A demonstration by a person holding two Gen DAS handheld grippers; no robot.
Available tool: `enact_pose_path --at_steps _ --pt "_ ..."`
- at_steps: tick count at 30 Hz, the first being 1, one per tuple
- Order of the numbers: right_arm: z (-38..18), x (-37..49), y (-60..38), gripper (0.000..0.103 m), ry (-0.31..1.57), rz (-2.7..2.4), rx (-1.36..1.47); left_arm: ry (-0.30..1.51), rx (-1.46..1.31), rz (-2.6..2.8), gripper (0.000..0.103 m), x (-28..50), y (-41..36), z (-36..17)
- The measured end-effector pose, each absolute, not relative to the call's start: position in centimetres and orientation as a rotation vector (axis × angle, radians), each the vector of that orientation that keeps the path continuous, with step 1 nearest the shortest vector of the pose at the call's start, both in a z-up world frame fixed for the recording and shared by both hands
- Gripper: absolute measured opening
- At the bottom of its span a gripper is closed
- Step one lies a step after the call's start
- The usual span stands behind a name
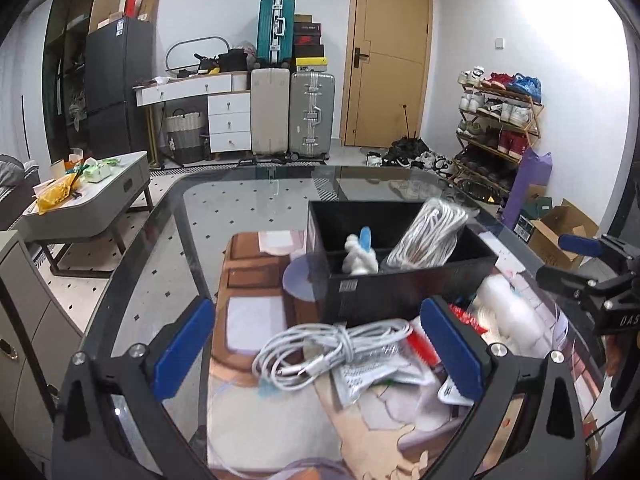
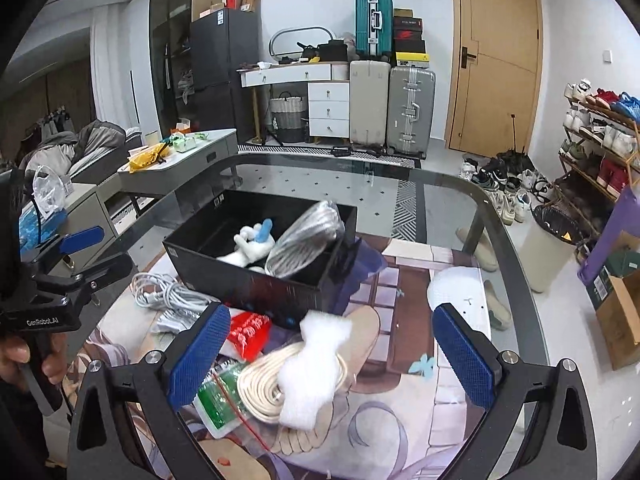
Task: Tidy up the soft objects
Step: 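Withdraw both grippers from the box and move the right toward the white foam sleeve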
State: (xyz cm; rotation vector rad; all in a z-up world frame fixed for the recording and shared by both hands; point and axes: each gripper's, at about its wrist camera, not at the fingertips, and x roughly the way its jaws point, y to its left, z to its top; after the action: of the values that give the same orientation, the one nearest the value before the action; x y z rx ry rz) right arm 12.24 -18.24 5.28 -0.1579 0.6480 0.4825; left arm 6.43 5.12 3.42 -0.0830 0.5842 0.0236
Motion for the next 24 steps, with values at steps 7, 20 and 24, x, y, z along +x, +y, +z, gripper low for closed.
enact_pose_path --at_steps 7,20,24 --pt "4.1 12.1 -18.9 0.102 0.688 0.480 -0.141 0.649 -0.052 0.047 0.103 6.8 5.2 1.5" --pt "2.3 13.0 -18.5 0.102 0.743 0.495 -0.152 0.728 -0.066 0.054 0.103 7.6 5.6 -0.9" --pt "1.3 13.3 -18.3 0.102 0.775 0.492 -0.152 0.737 -0.068 0.060 0.103 7.7 5.7 -1.1"
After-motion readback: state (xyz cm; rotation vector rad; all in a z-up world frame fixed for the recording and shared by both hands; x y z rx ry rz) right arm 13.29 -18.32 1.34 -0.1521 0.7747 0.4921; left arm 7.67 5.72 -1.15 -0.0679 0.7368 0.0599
